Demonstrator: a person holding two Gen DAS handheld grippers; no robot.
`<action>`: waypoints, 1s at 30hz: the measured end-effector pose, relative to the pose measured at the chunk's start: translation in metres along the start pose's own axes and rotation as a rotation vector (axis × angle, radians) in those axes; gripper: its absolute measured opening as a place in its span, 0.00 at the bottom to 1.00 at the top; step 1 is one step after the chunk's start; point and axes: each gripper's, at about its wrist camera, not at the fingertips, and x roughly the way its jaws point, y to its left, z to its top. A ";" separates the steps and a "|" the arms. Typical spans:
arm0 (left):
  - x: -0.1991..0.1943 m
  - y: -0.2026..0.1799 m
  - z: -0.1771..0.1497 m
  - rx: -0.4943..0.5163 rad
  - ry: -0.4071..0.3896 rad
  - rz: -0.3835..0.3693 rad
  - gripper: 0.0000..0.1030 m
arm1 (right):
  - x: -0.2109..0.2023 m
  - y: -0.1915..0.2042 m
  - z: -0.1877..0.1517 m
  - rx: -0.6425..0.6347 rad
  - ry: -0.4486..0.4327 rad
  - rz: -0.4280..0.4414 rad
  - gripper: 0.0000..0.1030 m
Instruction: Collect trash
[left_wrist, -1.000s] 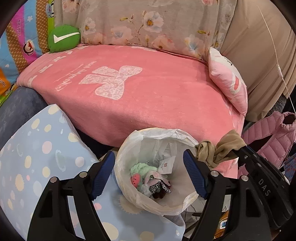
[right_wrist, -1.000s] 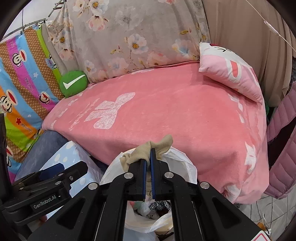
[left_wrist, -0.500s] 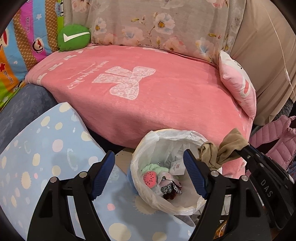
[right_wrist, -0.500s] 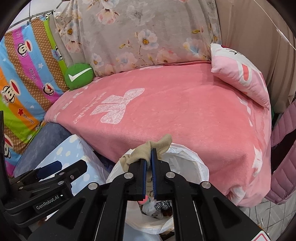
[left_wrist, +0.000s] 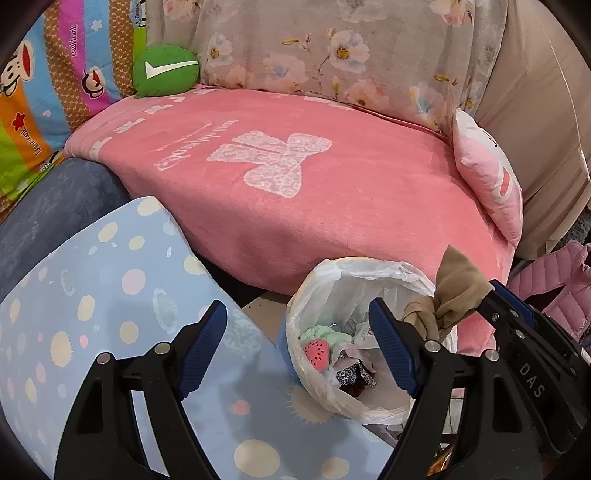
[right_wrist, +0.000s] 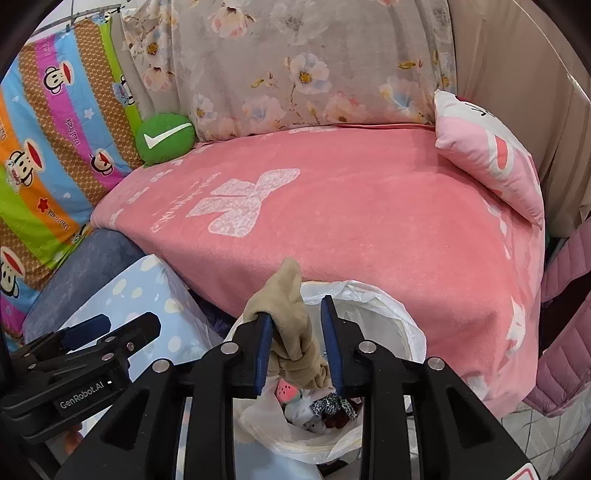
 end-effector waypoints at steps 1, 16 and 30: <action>0.000 0.002 0.000 -0.003 0.000 0.003 0.73 | 0.001 0.002 0.000 -0.007 0.004 -0.006 0.37; -0.002 0.022 -0.010 -0.035 0.012 0.017 0.73 | 0.045 0.006 -0.045 -0.144 0.231 -0.145 0.50; -0.011 0.024 -0.026 -0.025 0.004 0.048 0.79 | 0.008 0.003 -0.050 -0.116 0.168 -0.117 0.56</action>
